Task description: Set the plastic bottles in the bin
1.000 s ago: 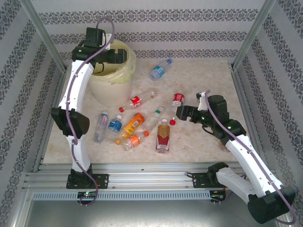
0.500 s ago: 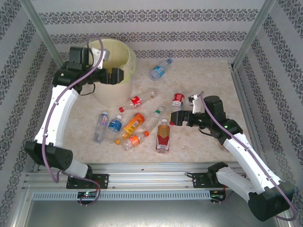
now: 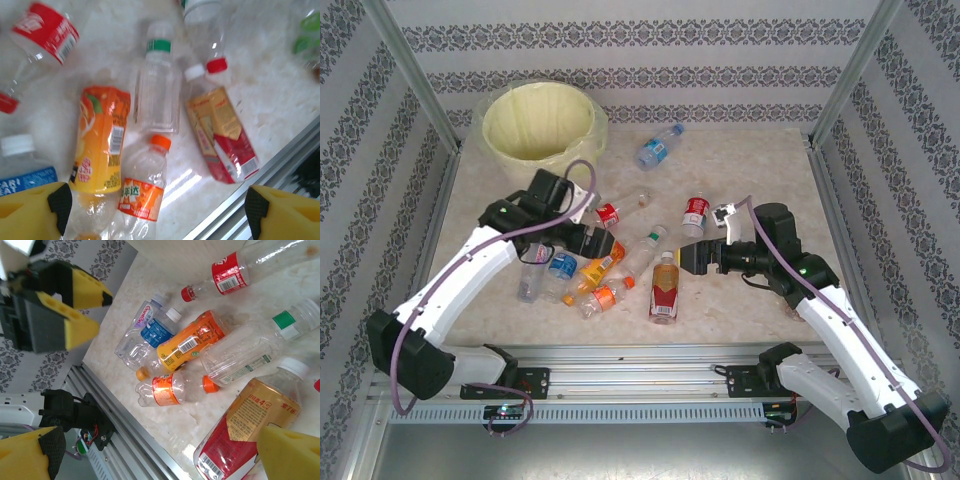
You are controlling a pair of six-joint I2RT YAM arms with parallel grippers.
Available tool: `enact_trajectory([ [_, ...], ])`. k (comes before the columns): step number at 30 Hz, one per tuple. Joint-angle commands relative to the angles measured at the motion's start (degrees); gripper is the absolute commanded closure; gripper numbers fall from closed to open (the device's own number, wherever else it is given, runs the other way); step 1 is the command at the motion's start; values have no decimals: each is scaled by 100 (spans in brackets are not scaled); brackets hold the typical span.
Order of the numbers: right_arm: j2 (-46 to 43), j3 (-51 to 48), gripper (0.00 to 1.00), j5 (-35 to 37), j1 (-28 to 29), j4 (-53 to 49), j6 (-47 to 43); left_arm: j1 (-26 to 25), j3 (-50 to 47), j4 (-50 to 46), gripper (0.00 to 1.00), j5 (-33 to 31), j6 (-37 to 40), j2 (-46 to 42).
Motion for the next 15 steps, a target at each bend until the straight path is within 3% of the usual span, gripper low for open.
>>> enact_trajectory([
  [1,-72,183,2,147,56,-165,-178,-359,-149,-192,12,-420,-42,186],
  [7,-91,174,2,281,52,-232,-180,-883,-332,-229,21,-542,277,686],
  [15,-134,122,2,343,61,-211,-162,-1385,-349,-338,22,-830,146,1464],
])
